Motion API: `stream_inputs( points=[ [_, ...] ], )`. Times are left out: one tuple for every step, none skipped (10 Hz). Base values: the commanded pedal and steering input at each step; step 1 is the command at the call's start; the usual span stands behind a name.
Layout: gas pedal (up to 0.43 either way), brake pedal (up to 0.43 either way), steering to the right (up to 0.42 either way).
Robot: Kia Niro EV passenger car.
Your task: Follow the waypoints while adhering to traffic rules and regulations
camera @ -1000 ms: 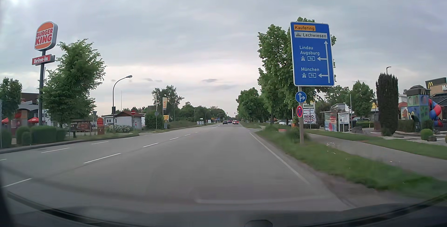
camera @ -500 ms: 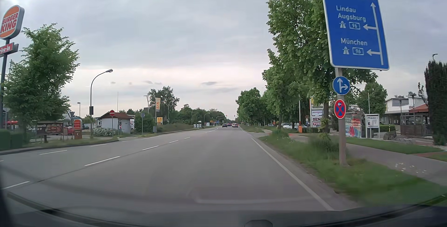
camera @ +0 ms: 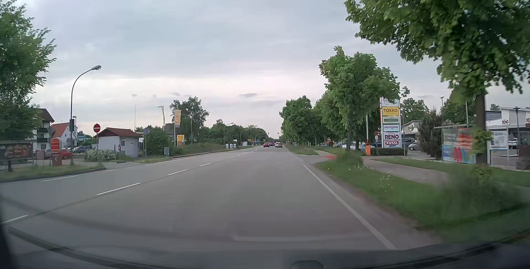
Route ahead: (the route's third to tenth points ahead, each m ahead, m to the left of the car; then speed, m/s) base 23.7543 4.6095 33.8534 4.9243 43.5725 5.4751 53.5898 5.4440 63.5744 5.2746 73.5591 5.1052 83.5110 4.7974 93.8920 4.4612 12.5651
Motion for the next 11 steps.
stream_inputs(
  points=[
    [0.157,0.0,-0.003],
    [0.157,0.0,-0.003],
    [0.15,0.0,-0.003],
    [0.15,0.0,-0.003],
    [0.15,0.0,-0.003],
    [0.15,0.0,-0.003],
    [0.15,0.0,-0.003],
    [0.15,0.0,-0.002],
    [0.15,0.0,-0.002],
    [0.15,0.0,0.0],
    [0.15,0.0,0.0]
  ],
)
